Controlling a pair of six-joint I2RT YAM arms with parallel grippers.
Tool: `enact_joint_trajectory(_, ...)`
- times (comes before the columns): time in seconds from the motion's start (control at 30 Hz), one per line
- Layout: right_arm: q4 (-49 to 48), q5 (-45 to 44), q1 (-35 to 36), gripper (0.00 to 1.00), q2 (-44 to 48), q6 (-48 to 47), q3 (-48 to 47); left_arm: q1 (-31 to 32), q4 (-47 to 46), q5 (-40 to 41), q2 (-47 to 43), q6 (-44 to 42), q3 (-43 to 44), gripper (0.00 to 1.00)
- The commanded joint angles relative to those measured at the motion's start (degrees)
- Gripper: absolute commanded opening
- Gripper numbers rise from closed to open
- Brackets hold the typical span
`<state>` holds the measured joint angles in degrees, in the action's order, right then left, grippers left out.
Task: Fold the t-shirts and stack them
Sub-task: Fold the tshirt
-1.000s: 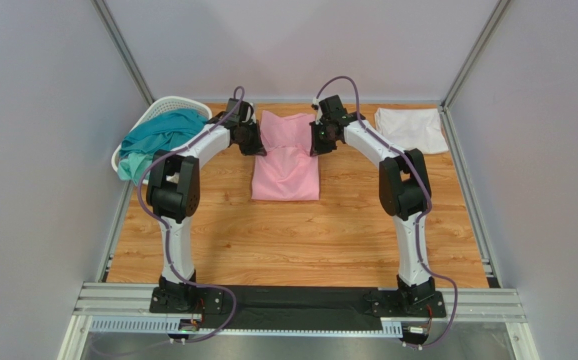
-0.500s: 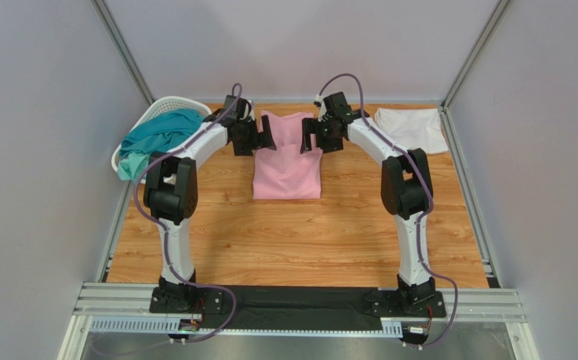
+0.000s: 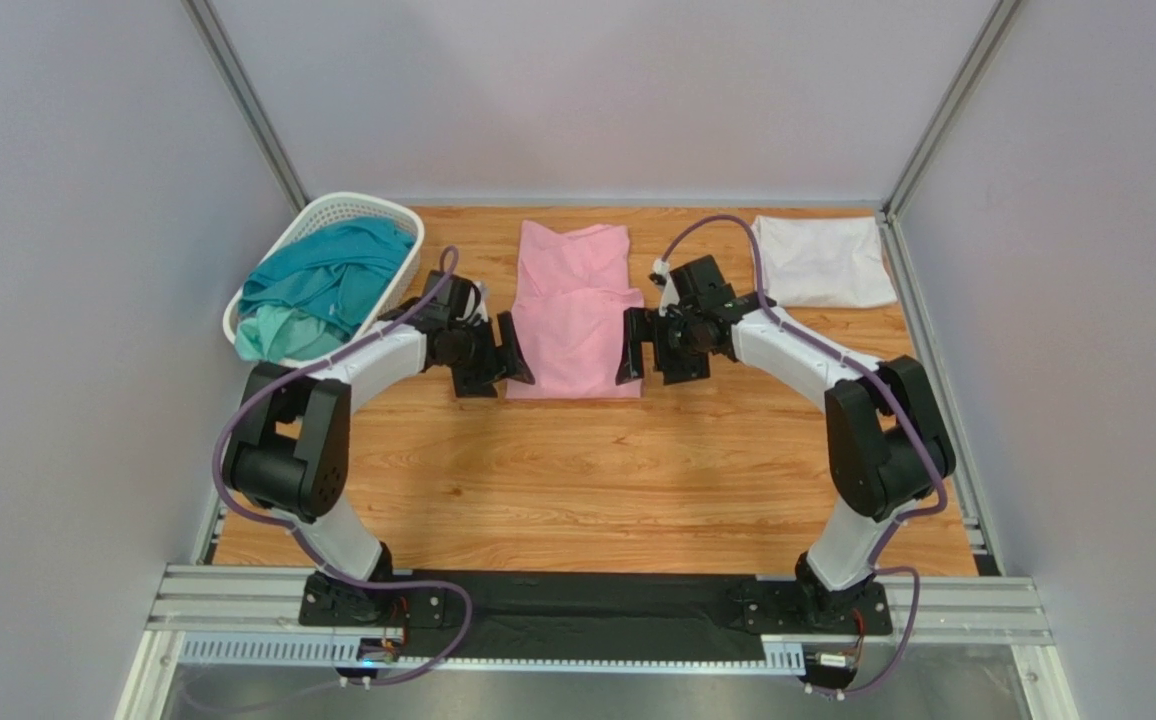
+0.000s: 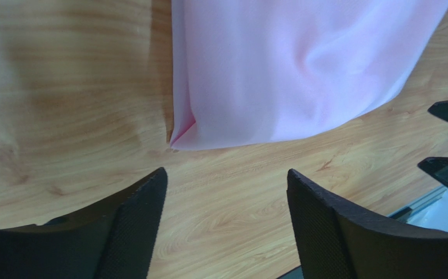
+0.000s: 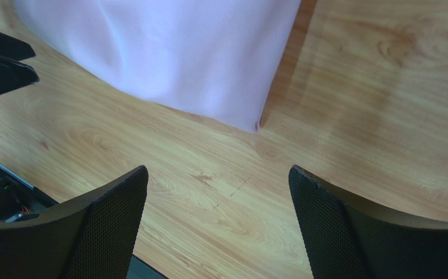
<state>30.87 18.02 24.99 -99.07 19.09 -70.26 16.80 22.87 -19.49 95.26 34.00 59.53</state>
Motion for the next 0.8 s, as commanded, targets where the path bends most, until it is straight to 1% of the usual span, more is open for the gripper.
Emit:
enact_joint_trajectory(0.0,-4.59,1.84,0.14,0.91,0.19,1.56,2.49,0.25,-3.63,-1.43,0.18,1.25,-1.08,0.78)
enact_joint_trajectory(0.03,-5.03,2.36,0.40,0.86,-0.16,1.48,3.37,0.25,-3.54,-1.26,0.45,1.25,-1.52,0.76)
enact_joint_trajectory(0.1,-6.26,2.37,0.67,0.82,-1.13,1.56,3.90,0.25,-3.45,0.14,1.24,1.60,-1.69,0.67)
enact_joint_trajectory(0.13,-6.44,2.72,0.67,0.77,-1.56,1.48,3.81,0.25,-3.28,0.58,1.59,1.60,-1.52,0.66)
enact_joint_trajectory(0.17,-6.70,2.81,0.58,0.75,-2.35,1.39,3.81,0.25,-3.01,1.29,2.20,1.51,-1.35,0.61)
enact_joint_trajectory(0.2,-6.79,2.72,0.76,0.72,-2.79,1.47,3.64,0.25,-2.75,1.99,2.56,1.25,-1.17,0.52)
enact_joint_trajectory(0.23,-6.79,2.81,0.76,0.70,-3.15,1.47,3.55,0.25,-2.31,2.34,2.99,1.16,-0.99,0.48)
enact_joint_trajectory(0.27,-6.96,2.81,0.93,0.69,-3.93,1.47,3.38,0.17,-2.05,2.96,3.69,1.07,-0.99,0.40)
enact_joint_trajectory(0.33,-7.23,2.11,1.02,0.67,-4.99,1.21,3.20,0.17,-1.87,3.31,5.01,1.33,-1.08,0.39)
enact_joint_trajectory(0.37,-7.23,1.93,1.02,0.66,-5.95,1.21,2.85,0.17,-1.87,3.31,5.37,1.42,-1.17,0.37)
enact_joint_trajectory(0.5,-7.41,1.23,1.02,0.56,-8.42,0.95,1.53,0.08,-1.61,4.54,7.21,1.77,-0.64,0.37)
enact_joint_trajectory(0.6,-7.41,1.67,1.11,0.50,-9.74,0.95,0.65,0.08,-0.64,4.81,8.71,1.68,0.32,0.37)
enact_joint_trajectory(0.63,-7.41,2.01,1.11,0.47,-9.92,0.77,0.56,0.08,-0.72,4.72,9.06,1.51,0.59,0.35)
enact_joint_trajectory(0.67,-7.41,2.10,1.11,0.44,-10.18,0.68,0.47,0.08,-0.81,4.37,9.32,1.42,0.85,0.28)
enact_joint_trajectory(0.73,-7.49,2.19,1.11,0.34,-10.53,0.68,0.47,0.08,-0.64,4.11,9.85,0.90,1.47,0.15)
enact_joint_trajectory(0.77,-7.49,2.28,1.11,0.31,-10.71,0.51,0.47,0.08,-0.64,3.67,9.94,0.72,1.73,0.02)
